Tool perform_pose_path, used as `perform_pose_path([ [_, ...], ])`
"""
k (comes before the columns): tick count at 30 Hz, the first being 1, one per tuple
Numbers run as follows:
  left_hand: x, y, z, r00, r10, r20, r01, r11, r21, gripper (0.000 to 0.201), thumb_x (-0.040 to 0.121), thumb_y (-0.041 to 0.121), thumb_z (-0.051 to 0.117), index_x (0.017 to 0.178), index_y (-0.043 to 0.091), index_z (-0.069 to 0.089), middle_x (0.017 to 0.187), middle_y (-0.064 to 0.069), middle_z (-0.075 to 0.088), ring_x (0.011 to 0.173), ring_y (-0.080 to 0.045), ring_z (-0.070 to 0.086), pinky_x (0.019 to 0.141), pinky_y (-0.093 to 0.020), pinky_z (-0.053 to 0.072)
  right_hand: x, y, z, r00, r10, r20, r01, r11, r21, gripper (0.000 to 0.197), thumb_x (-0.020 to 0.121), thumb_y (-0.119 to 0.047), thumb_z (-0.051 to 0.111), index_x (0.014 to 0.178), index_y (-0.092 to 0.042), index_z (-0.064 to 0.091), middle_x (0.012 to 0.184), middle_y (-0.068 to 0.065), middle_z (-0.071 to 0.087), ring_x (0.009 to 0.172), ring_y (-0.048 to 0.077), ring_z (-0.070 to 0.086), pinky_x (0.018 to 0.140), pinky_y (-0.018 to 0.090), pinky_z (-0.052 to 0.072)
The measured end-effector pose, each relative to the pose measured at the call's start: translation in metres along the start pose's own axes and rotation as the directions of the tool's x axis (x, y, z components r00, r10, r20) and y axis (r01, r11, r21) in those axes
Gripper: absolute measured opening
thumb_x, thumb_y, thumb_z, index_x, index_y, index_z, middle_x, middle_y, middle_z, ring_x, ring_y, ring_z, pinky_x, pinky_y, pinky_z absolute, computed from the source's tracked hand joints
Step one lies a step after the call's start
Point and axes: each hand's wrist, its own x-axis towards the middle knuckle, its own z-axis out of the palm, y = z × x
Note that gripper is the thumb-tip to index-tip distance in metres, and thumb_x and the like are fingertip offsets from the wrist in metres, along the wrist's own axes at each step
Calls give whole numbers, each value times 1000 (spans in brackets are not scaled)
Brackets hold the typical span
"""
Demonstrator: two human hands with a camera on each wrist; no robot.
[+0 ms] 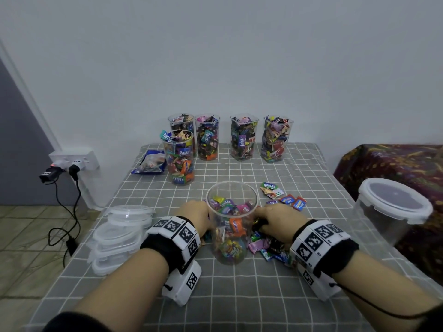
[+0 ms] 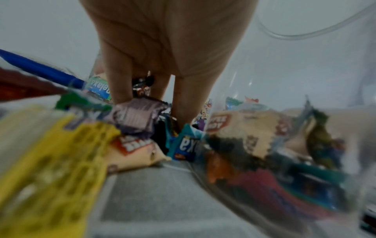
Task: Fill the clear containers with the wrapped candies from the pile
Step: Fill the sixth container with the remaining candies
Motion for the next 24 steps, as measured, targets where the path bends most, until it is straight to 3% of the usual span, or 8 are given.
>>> perform_pose_path([
  [3, 0, 0, -1, 1000, -26, -14, 26, 1000, 5, 21, 87, 32, 60, 99, 17, 69, 98, -6, 69, 89, -24, 64, 80, -35, 54, 1, 1, 1, 1000, 6, -8, -6, 1000, 9, 34, 92, -18, 49, 124, -25, 56, 121, 3, 60, 110, 23, 56, 91, 39, 49],
  [8, -8, 0, -6, 997, -6, -81, 4, 1000, -29, 19, 88, 23, 57, 101, 12, 66, 99, -9, 66, 92, -25, 61, 82, -35, 51, 0, 2, 0, 999, 38, -32, -37, 999, 30, 25, 90, -13, 47, 111, -17, 60, 111, 7, 62, 103, 26, 58, 86, 38, 50],
  [10, -9, 0, -9, 995, -4, -98, 1, 1000, -31, 19, 88, 19, 55, 101, 11, 66, 98, -9, 67, 85, -25, 61, 79, -34, 51, 0, 3, -1, 998, 33, -47, -31, 999, 41, 24, 90, -13, 46, 109, -15, 60, 108, 9, 63, 101, 27, 58, 86, 39, 50],
  [12, -10, 0, -11, 994, -3, -108, 0, 1000, -29, 16, 89, 20, 53, 95, 11, 66, 92, -9, 66, 79, -24, 59, 73, -33, 51, -1, 3, -2, 997, 32, -73, -27, 997, 66, 24, 89, -12, 46, 107, -15, 61, 106, 8, 64, 100, 27, 58, 86, 40, 50],
  [15, -12, -1, -13, 987, -1, -161, -1, 1000, -16, 16, 89, 22, 53, 76, 15, 59, 78, -4, 61, 77, -23, 55, 65, -29, 41, -2, 5, -3, 993, 25, -116, -13, 995, 104, 20, 89, -10, 46, 101, -11, 62, 105, 8, 63, 99, 25, 58, 86, 39, 48],
  [18, -16, -2, -14, 975, 4, -221, -23, 996, -83, 14, 90, 24, 55, 77, 18, 58, 79, -3, 59, 77, -21, 52, 65, -29, 38, -6, 6, -6, 988, 30, -154, -11, 992, 123, 17, 89, -10, 46, 98, -12, 61, 106, 7, 62, 99, 24, 55, 85, 33, 46],
  [24, -22, -6, -14, 946, -42, -321, -59, 953, -297, 8, 86, 17, 62, 89, 15, 69, 89, -2, 68, 88, -21, 61, 77, -33, 48, -16, 5, -13, 962, 70, -265, -11, 976, 216, 20, 90, -9, 48, 101, -11, 65, 105, 5, 62, 98, 21, 56, 76, 25, 37],
])
